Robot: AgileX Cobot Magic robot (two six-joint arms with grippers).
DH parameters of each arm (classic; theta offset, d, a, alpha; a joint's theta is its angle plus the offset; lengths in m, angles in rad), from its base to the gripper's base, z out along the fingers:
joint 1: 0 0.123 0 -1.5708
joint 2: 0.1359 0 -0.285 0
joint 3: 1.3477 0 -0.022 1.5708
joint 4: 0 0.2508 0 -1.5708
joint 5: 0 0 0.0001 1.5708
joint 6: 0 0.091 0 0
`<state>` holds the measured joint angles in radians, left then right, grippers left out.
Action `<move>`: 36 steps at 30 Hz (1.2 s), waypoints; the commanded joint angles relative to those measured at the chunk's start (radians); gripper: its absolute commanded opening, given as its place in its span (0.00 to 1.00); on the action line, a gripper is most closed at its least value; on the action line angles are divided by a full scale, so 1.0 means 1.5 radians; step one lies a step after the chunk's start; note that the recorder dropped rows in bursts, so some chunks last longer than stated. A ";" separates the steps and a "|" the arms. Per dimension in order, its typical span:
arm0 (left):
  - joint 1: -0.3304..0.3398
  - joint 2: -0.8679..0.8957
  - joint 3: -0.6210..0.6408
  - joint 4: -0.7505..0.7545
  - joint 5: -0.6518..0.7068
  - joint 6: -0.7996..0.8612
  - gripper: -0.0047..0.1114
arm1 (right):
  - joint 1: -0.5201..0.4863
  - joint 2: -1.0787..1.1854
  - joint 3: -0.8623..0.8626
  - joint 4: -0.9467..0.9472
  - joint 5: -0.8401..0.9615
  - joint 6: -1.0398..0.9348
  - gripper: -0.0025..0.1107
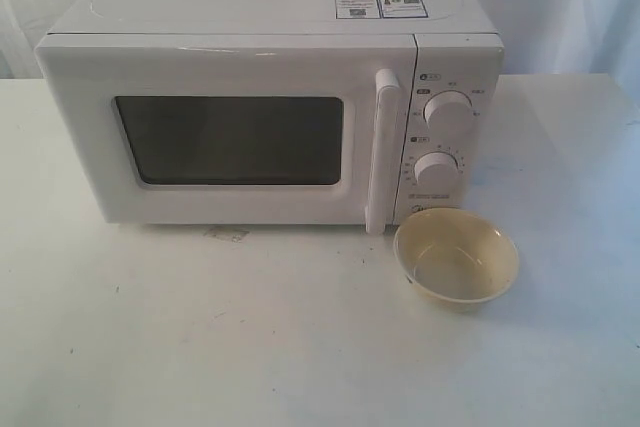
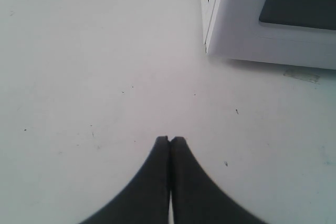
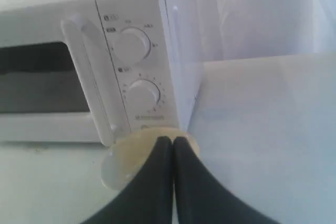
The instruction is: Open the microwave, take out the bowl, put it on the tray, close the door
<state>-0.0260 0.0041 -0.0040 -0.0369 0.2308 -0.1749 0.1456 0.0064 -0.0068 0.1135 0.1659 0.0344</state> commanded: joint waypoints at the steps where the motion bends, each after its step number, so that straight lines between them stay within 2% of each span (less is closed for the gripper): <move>1: 0.001 -0.003 0.003 -0.002 0.000 -0.001 0.04 | -0.004 -0.004 0.005 -0.116 0.109 0.090 0.02; 13: 0.001 -0.003 0.003 -0.002 0.000 -0.001 0.04 | -0.004 -0.004 0.005 -0.105 0.123 0.082 0.02; 20: 0.001 -0.003 0.003 -0.002 0.000 -0.001 0.04 | -0.058 -0.004 0.005 -0.105 0.123 0.085 0.02; 36: 0.001 -0.003 0.003 -0.002 0.000 -0.001 0.04 | -0.058 -0.004 0.005 -0.105 0.123 0.085 0.02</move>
<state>-0.0260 0.0041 -0.0040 -0.0369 0.2308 -0.1749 0.0637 0.0064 -0.0051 -0.0406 0.3485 0.1661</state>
